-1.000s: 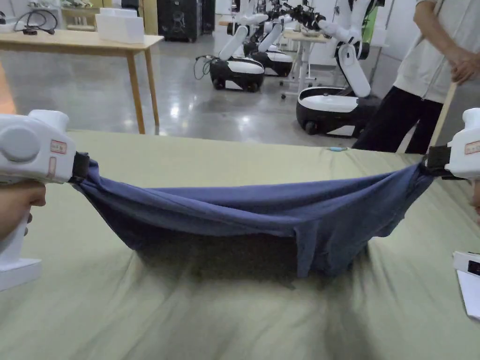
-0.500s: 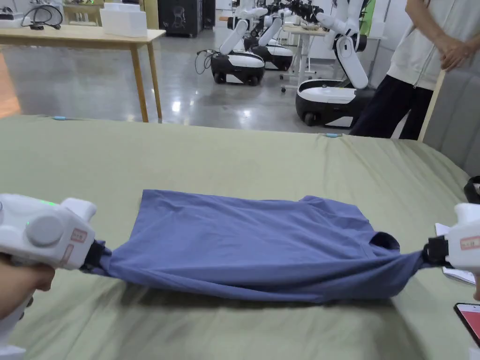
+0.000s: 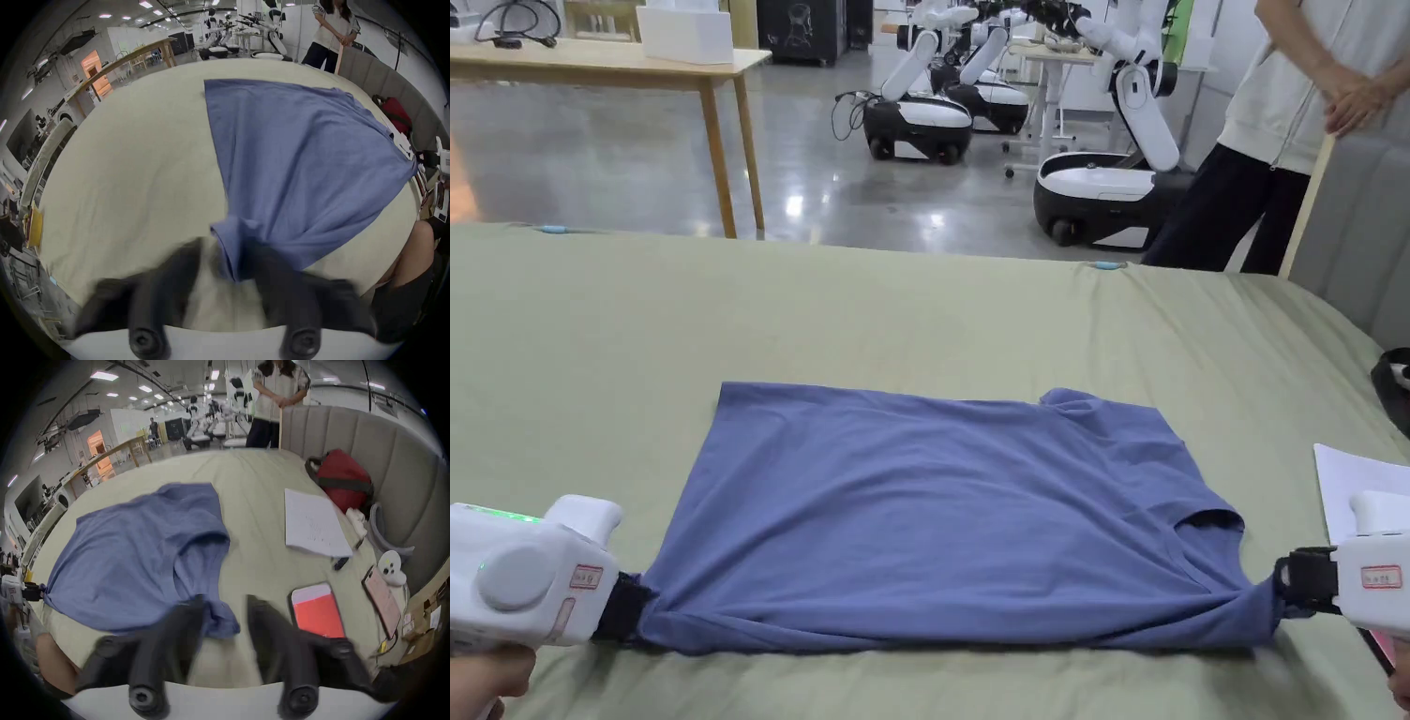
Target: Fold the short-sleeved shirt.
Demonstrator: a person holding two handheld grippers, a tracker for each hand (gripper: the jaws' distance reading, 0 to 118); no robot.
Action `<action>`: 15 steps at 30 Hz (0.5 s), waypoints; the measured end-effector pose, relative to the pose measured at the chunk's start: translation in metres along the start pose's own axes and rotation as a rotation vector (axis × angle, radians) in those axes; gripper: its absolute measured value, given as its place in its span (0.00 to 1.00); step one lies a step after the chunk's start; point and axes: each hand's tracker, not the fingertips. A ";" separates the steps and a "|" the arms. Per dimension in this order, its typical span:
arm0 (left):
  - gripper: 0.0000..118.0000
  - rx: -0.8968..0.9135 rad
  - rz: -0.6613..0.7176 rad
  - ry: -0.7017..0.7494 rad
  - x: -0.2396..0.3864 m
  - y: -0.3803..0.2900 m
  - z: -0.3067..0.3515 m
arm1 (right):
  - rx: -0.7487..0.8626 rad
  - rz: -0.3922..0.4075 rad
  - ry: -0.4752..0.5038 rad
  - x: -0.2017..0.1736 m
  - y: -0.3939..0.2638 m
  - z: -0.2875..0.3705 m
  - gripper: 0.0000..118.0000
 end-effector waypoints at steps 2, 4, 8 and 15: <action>0.98 0.096 0.063 -0.001 -0.006 0.006 0.008 | 0.130 0.018 0.031 -0.002 0.009 0.013 0.73; 0.97 0.309 0.146 0.023 -0.004 0.018 0.032 | 0.285 0.010 0.061 -0.013 0.020 0.035 0.76; 0.96 0.545 0.190 0.099 0.022 0.057 0.059 | 0.413 -0.064 0.077 -0.049 0.047 0.062 0.78; 0.25 0.568 0.165 0.033 0.067 0.084 0.047 | 0.408 0.063 0.044 -0.108 0.047 0.070 0.00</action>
